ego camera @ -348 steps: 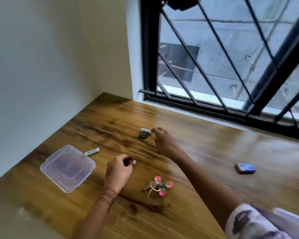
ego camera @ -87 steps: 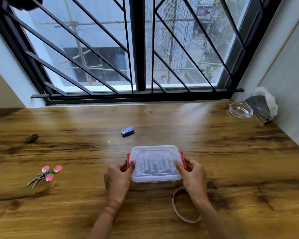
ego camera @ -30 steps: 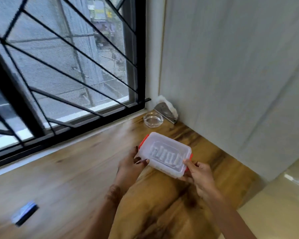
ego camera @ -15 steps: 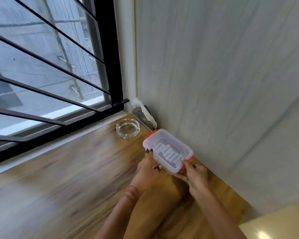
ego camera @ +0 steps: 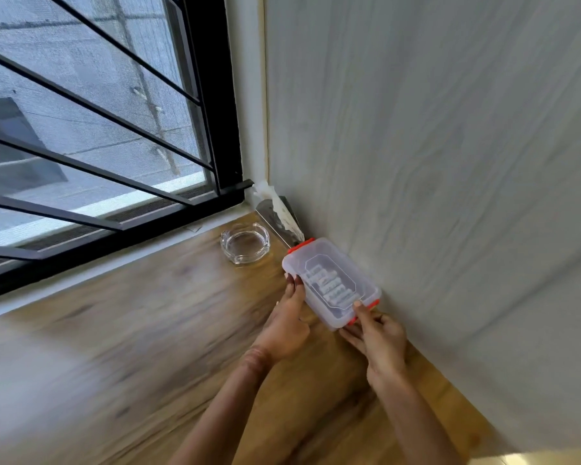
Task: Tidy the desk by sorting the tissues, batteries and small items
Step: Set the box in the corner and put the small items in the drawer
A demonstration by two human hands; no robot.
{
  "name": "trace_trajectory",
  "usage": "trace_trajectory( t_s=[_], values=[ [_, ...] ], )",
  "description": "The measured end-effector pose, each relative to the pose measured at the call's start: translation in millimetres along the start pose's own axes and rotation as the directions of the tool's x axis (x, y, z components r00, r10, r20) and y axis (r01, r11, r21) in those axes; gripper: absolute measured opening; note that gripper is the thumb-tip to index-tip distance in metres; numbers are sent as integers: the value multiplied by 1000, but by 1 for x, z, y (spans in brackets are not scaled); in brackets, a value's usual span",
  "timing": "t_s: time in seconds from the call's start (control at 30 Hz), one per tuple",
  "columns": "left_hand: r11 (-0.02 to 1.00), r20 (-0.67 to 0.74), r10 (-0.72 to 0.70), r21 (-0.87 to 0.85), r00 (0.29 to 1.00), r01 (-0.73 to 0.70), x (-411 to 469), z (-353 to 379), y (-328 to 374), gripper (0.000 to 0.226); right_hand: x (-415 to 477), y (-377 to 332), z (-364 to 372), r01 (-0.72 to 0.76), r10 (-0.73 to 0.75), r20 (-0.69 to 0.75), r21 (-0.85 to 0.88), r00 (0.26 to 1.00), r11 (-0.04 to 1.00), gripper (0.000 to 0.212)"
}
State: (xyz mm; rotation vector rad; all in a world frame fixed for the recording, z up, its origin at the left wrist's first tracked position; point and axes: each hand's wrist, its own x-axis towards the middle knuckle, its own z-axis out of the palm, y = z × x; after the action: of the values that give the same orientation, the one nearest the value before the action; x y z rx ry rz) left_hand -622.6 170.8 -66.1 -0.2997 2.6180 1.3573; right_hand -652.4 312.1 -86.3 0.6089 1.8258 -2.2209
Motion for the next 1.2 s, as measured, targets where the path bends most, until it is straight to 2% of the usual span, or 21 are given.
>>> trace_trajectory(
  t_s=[0.17, 0.3, 0.5, 0.7, 0.77, 0.87, 0.97, 1.1, 1.2],
  values=[
    [1000, -8, -7, -8, 1000, 7, -3, -2, 4, 77, -2, -1, -1, 19, -19, 9, -25, 1000, 999, 28],
    [998, -54, -50, -48, 997, 47, -15, 1, 4, 73, -13, -2, 2, 42, -41, 22, -19, 999, 999, 18],
    [992, -133, -124, -52, 983, 118, -43, 7, -6, 67, -40, 14, 15, -76, 75, 53, 8, 996, 997, 24],
    [991, -237, -126, -73, 963, 112, -91, -8, -22, 62, -84, 35, 34, -125, 128, 154, -31, 980, 992, 11],
    [989, -285, -137, -86, 949, 117, -110, -16, -31, 61, -100, 42, 42, -100, 109, 207, -55, 972, 993, 7],
    [982, -353, -170, -140, 920, 128, -150, -30, -44, 59, -133, 52, 54, -46, 73, 290, -98, 954, 994, 19],
    [978, -438, -191, -157, 879, 134, -196, -40, -60, 56, -172, 65, 64, -18, 62, 363, -125, 930, 992, 21],
    [973, -540, -223, -166, 811, 157, -271, -51, -89, 55, -231, 90, 80, 2, 69, 455, -152, 888, 988, 8],
    [962, -608, -272, -184, 746, 200, -336, -55, -115, 54, -288, 111, 88, 18, 76, 548, -165, 833, 986, 6]
  ],
)
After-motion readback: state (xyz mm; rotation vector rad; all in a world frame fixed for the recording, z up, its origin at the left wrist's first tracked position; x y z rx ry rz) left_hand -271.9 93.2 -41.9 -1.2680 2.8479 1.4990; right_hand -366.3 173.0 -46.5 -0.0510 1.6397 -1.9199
